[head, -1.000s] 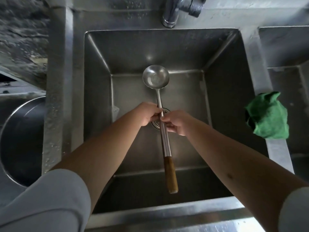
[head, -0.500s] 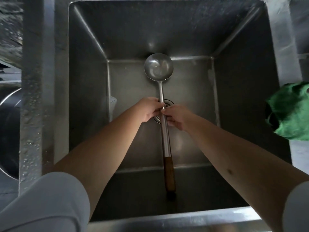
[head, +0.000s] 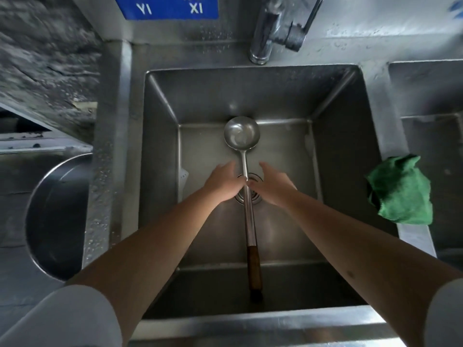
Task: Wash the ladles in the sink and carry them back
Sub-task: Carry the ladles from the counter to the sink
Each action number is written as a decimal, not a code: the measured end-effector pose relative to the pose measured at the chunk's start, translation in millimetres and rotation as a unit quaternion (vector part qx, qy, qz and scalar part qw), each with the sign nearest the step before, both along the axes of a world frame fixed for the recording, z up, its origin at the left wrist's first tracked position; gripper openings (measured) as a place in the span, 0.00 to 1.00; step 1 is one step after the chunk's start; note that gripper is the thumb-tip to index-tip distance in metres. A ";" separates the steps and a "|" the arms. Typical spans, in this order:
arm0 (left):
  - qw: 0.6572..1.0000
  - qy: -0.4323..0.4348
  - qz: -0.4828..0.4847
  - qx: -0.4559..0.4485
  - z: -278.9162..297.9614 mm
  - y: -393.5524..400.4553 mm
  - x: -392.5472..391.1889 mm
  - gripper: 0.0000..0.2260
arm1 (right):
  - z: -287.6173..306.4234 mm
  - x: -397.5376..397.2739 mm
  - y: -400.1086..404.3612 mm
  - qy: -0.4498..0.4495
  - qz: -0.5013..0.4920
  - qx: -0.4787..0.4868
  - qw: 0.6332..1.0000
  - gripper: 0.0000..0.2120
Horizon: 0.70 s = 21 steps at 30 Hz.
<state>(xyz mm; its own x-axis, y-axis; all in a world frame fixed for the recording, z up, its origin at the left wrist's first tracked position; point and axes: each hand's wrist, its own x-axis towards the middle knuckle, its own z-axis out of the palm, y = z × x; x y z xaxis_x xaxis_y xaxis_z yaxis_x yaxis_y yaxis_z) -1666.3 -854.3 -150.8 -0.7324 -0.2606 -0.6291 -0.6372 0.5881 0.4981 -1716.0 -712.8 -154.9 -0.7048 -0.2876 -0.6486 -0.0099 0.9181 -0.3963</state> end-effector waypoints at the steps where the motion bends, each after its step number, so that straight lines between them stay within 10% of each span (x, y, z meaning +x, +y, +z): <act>1: 0.999 0.008 -0.028 -0.022 10.7 -1.2 2.9 0.22 | 9.2 0.9 2.8 0.025 0.032 0.011 0.999 0.39; 21: 0.885 0.169 -0.242 -0.359 250.7 1.0 102.7 0.37 | 241.9 65.6 50.7 0.276 0.201 0.056 0.938 0.45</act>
